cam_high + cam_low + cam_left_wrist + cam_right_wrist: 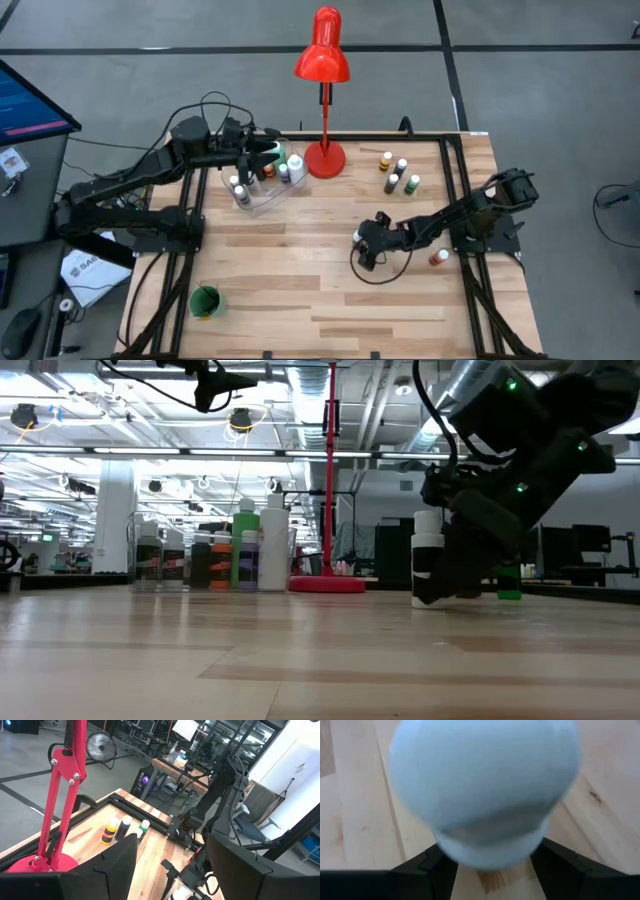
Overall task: Pick & Place Paint Supplies
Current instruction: Put the white paint bottle into the transparent bin
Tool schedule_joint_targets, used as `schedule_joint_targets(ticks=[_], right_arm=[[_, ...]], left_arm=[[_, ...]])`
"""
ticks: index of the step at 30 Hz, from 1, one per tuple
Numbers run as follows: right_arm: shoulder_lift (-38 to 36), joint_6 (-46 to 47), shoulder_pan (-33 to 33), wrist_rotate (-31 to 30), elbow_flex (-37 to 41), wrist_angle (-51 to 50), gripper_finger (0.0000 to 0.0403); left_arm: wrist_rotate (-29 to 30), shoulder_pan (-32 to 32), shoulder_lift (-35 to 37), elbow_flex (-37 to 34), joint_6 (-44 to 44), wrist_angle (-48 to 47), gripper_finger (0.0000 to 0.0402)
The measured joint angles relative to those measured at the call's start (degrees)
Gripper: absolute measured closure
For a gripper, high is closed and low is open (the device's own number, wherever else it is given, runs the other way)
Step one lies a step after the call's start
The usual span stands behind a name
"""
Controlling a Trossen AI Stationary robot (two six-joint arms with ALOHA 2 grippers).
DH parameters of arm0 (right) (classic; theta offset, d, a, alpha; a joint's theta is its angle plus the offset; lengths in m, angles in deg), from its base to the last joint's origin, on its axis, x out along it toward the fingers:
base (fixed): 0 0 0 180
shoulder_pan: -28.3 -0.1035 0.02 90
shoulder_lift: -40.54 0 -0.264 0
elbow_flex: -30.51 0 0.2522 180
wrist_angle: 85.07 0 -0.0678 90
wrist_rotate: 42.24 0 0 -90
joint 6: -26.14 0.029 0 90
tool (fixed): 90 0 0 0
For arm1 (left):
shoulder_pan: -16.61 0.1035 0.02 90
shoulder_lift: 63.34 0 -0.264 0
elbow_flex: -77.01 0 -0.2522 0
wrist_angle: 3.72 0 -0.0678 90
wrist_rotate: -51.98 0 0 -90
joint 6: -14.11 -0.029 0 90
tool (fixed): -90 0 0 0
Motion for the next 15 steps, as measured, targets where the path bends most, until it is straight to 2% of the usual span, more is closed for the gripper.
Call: schedule_joint_targets(ticks=[4, 9, 12, 15], right_arm=[[0.0, -1.3, 1.6, -0.2, 0.0, 1.9, 0.0199], [-0.1, -1.5, 3.4, 0.5, 0.0, 1.9, 0.0262], [-0.2, -2.5, 3.9, 3.8, 0.0, 3.0, 0.0295], [-0.2, -3.0, 3.9, 8.9, -0.9, 3.4, 0.03]], left_arm=[[0.0, 0.0, 0.0, 0.0, 0.0, 0.0, 0.017], [0.0, 0.0, 0.0, 0.0, 0.0, 0.0, 0.017], [0.0, 0.0, 0.0, 0.0, 0.0, 0.0, 0.017], [0.0, 0.0, 0.0, 0.0, 0.0, 0.0, 0.017]])
